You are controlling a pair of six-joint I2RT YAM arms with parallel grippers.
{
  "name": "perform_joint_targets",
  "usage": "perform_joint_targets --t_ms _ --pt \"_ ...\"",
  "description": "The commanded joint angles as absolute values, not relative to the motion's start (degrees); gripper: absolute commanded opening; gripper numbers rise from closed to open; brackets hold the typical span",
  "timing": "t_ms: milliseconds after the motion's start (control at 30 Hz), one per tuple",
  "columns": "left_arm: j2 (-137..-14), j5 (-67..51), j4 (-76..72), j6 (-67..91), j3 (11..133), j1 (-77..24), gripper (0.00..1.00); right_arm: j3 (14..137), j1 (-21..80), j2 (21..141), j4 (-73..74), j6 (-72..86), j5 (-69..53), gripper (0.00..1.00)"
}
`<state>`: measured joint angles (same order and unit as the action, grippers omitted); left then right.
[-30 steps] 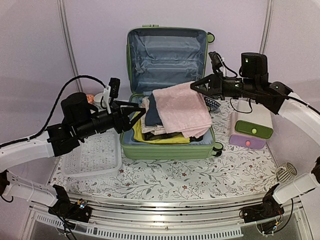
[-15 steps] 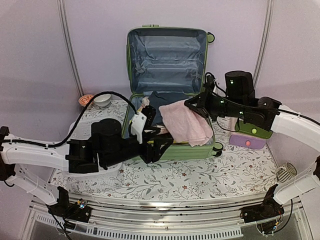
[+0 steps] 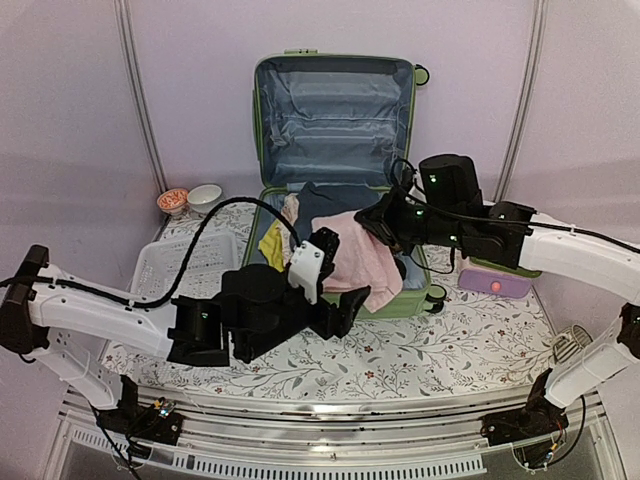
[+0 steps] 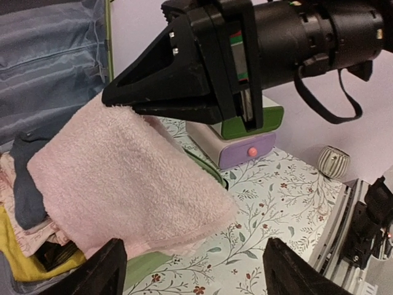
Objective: Open, take out, and arrange the luggage
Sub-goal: Pass from the right arm to the left
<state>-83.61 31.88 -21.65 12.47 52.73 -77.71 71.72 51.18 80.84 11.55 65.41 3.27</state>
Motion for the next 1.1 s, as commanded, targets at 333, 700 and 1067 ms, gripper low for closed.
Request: perform_joint_targets --t_ms 333,700,1067 --pt "-94.2 43.5 -13.9 19.5 64.5 -78.9 0.84 75.3 54.4 83.0 8.6 68.7 5.7 0.02" --pt "-100.5 47.6 2.8 28.0 73.8 -77.9 0.72 76.0 55.1 84.1 9.3 69.0 7.7 0.02" --pt "-89.4 39.9 10.2 19.9 69.6 -73.7 0.0 76.0 53.6 82.0 12.5 62.7 13.6 0.12"
